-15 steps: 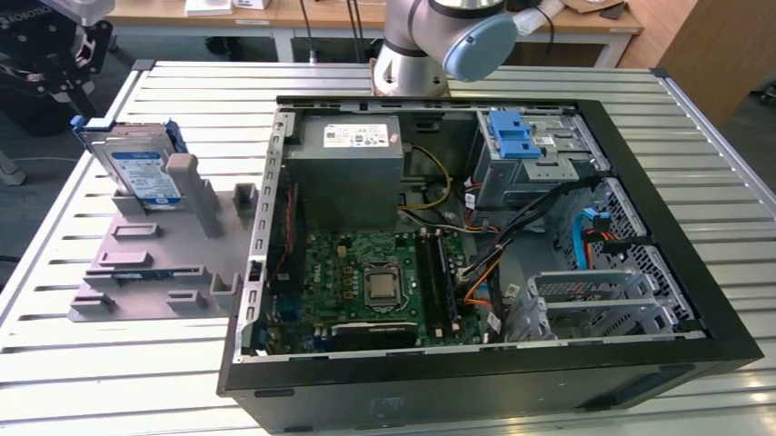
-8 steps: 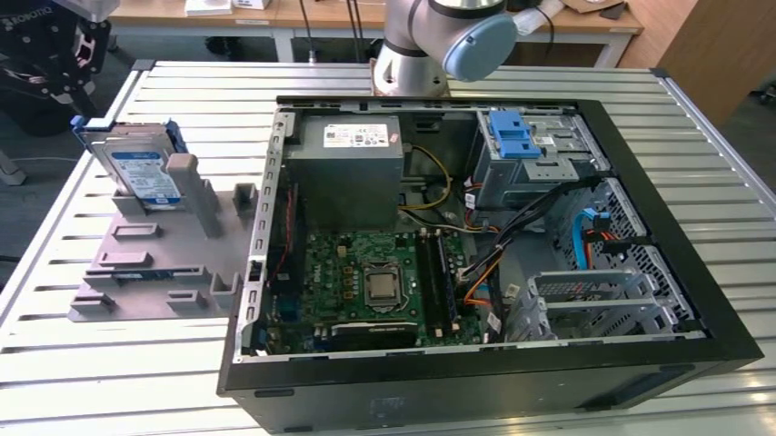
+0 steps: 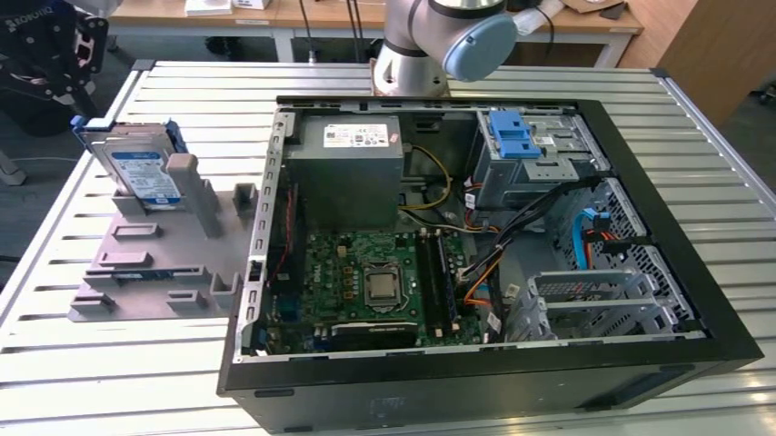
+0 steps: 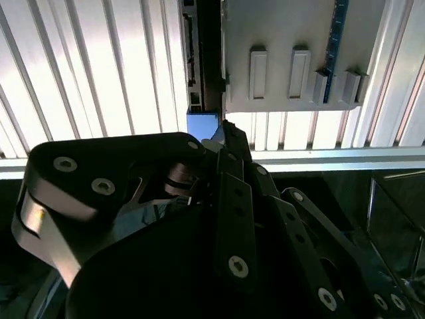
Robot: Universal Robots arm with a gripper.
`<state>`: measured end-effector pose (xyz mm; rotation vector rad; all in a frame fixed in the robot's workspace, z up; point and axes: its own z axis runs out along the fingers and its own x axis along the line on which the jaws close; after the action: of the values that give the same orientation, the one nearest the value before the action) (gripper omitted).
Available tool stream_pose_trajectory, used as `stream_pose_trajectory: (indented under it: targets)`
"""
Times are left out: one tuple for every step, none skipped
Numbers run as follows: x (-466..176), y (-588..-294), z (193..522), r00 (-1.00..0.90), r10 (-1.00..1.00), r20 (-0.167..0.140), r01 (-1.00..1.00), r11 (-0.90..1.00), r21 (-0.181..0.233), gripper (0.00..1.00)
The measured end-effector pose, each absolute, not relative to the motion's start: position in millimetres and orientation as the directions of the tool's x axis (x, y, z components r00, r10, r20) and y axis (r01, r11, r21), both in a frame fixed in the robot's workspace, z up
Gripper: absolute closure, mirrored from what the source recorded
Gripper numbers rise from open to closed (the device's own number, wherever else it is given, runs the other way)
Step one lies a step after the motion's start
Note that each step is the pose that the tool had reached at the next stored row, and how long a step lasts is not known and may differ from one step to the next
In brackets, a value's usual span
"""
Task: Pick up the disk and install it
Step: 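Pick up the disk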
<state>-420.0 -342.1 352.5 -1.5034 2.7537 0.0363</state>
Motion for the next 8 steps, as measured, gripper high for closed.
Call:
stream_pose_trajectory:
  targets:
    - [-420.0, -342.1, 352.3, -0.52, -0.854, -0.015, -0.854, 0.519, 0.018, 0.89]
    - [-420.0, -342.1, 352.3, -0.51, -0.86, -0.015, -0.86, 0.509, 0.018, 0.89]
    - [-420.0, -342.1, 352.3, -0.497, -0.868, -0.015, -0.868, 0.496, 0.018, 0.89]
    - [-420.0, -342.1, 352.3, -0.494, -0.869, -0.015, -0.87, 0.494, 0.018, 0.89]
    - [-420.0, -342.1, 352.3, -0.493, -0.87, -0.015, -0.87, 0.493, 0.018, 0.89]
    - [-420.0, -342.1, 352.2, -0.493, -0.87, -0.015, -0.87, 0.493, 0.018, 0.89]
    - [-420.0, -342.1, 352.2, -0.493, -0.87, -0.015, -0.87, 0.493, 0.018, 0.89]
    - [-420.0, -342.1, 352.2, -0.493, -0.87, -0.015, -0.87, 0.493, 0.018, 0.89]
